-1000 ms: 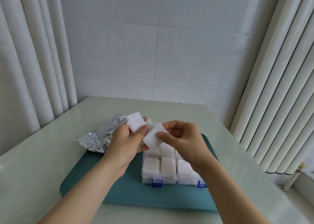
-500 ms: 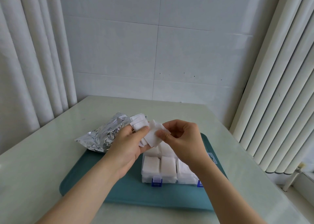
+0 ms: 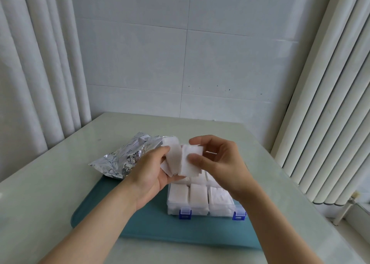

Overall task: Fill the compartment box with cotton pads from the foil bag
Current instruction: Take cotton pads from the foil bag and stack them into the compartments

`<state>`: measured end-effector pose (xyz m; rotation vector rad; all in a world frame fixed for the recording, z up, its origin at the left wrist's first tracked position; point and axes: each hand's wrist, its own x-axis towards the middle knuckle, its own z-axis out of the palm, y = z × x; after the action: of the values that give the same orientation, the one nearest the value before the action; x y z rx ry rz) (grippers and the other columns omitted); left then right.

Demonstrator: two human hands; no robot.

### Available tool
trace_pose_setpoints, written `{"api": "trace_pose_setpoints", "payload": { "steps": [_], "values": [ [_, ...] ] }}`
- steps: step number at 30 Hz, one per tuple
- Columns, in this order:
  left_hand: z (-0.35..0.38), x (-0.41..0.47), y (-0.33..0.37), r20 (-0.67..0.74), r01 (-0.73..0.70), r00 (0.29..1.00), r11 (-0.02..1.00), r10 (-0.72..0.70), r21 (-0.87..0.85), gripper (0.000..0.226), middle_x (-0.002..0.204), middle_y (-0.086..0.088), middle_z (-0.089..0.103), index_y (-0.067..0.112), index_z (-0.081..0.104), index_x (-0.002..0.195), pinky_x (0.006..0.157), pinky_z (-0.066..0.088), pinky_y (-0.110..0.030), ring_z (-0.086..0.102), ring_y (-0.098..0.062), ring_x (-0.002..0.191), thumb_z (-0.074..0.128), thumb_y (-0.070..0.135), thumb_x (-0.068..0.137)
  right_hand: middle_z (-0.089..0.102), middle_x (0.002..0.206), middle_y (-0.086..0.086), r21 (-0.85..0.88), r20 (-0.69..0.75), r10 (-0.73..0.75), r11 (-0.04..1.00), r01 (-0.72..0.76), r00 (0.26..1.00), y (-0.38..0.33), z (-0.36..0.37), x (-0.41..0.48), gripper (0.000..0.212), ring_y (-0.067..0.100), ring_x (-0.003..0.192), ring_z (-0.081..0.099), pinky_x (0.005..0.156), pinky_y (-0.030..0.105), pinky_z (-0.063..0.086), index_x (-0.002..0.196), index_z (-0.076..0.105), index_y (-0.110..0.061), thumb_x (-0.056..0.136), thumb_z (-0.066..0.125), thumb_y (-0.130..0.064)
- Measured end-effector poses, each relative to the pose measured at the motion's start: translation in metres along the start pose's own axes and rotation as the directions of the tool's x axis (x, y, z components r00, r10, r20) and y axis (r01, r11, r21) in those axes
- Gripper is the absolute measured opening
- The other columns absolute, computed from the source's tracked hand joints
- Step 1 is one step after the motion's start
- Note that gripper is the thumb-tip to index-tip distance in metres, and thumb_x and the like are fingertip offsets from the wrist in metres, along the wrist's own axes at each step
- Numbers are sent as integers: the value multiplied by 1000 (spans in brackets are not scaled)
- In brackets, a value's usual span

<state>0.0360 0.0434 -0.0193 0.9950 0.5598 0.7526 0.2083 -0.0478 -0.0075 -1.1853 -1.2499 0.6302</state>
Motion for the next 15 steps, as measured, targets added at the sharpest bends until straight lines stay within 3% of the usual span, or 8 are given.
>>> {"api": "trace_pose_setpoints", "payload": {
  "steps": [2, 4, 9, 12, 15],
  "values": [
    [2, -2, 0, 44, 25, 999, 999, -27, 39, 42, 126, -22, 73, 4, 67, 132, 94, 60, -58, 74, -34, 107, 35, 23, 113, 78, 92, 14, -86, -3, -37, 996, 37, 999, -3, 7, -1, 27, 36, 86, 75, 81, 45, 65, 108, 77, -15, 84, 87, -5],
    [4, -4, 0, 105, 31, 994, 998, -37, 56, 43, 127, -24, 72, 2, 68, 132, 103, 55, -60, 75, -33, 104, 34, 19, 112, 79, 89, 5, -197, -49, -79, 978, 68, 996, -3, 12, 0, 28, 25, 82, 77, 80, 42, 65, 105, 78, -16, 82, 89, -5],
    [4, -10, 3, 227, 13, 973, 990, -46, 142, 49, 130, -23, 71, -2, 68, 132, 101, 58, -55, 72, -34, 112, 28, 5, 104, 75, 87, -21, -455, -66, -148, 885, 102, 987, 1, 15, 0, 26, 8, 82, 70, 74, 24, 57, 99, 79, -30, 81, 90, -14],
    [4, -9, 2, 209, -13, 977, 972, -37, 233, 48, 119, -29, 73, -12, 63, 127, 90, 62, -47, 75, -39, 106, 27, -12, 96, 71, 92, -23, -572, 7, -235, 797, 197, 972, 2, 14, 1, 24, 8, 87, 64, 74, 20, 52, 99, 81, -30, 82, 89, -14],
    [2, -7, -1, 183, -38, 983, 959, -15, 282, 47, 115, -29, 74, -12, 61, 127, 90, 62, -49, 75, -42, 104, 27, -16, 94, 70, 98, -22, -582, 55, -271, 773, 252, 961, 2, 14, 1, 26, 8, 85, 63, 74, 17, 52, 102, 82, -25, 82, 87, -8]
  ]
}}
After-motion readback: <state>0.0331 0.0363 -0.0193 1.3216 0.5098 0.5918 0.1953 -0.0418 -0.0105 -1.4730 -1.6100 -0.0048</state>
